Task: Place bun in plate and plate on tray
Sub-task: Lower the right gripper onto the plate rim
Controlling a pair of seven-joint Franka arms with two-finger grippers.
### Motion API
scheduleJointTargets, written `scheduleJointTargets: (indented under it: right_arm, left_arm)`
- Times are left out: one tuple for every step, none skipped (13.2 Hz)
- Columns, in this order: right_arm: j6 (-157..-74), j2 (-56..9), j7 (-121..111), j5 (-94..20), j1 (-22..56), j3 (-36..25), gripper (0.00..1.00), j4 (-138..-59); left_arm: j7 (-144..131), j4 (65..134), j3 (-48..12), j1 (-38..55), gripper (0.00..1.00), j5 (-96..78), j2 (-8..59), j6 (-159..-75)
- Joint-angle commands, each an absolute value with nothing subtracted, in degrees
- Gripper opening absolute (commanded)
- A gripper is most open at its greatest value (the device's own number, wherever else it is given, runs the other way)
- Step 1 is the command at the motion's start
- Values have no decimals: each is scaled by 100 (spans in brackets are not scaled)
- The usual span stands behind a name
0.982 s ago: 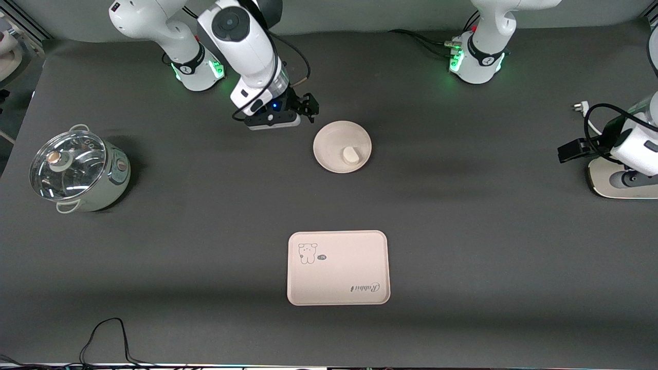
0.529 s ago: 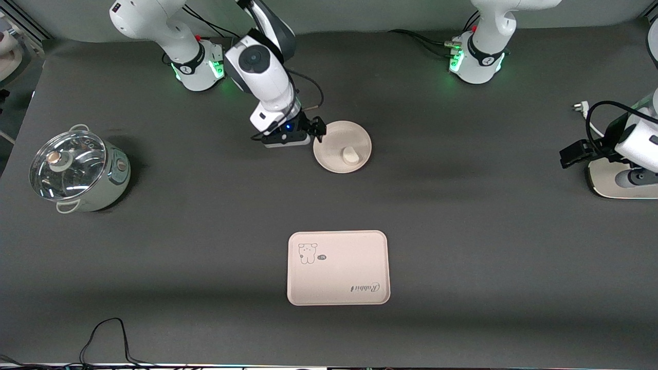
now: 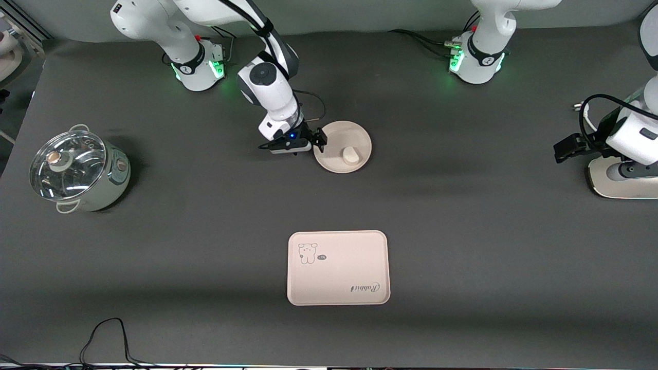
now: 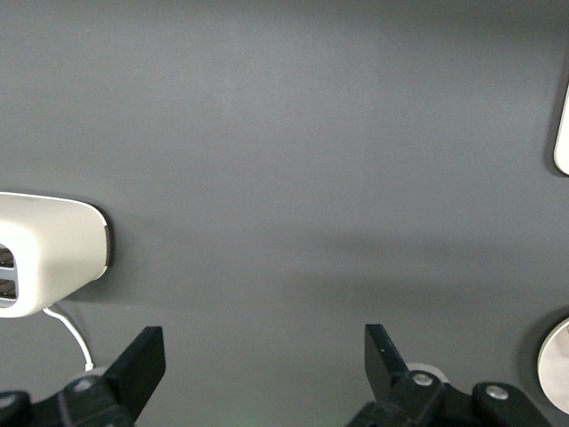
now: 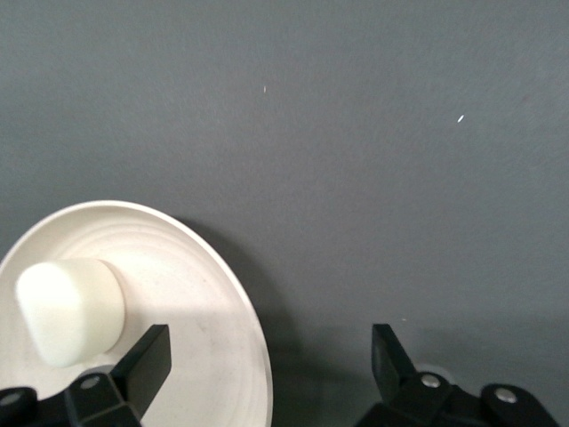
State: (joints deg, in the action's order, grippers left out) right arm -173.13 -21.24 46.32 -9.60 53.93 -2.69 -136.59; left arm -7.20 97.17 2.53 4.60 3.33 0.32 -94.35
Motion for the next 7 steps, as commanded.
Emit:
scheduleJointTargets:
  right_arm:
    - [-17657,-2425,4895,-1063,5625,-290,100,-13623]
    - [-17657,-2426,4896,-1063,5625,-299,100,-13623]
    - [-17657,-2426,4896,-1063,5625,-299,100,-13623]
    - [-17640,-2417,4904,-1063,5625,-290,100,-13623]
    - [-17614,-2408,4913,-1063,5625,-290,100,-13623]
    - [-17578,-2382,4904,-1063,5616,-299,95,-13623]
    - [-17569,-2364,4904,-1063,5616,-299,85,-13623]
  left_arm:
    - [-624,9809,272,510,100,334,-79,-9422]
    - [-633,9791,272,510,100,325,-79,-9396]
    - [-633,9791,272,510,100,325,-79,-9352]
    - [-633,9791,281,501,100,325,-79,-9378]
    - [-633,9774,281,510,100,325,-53,-9395]
    - [-633,9739,273,510,100,325,-44,-9361]
    - [-633,9738,272,510,100,325,-44,-9343]
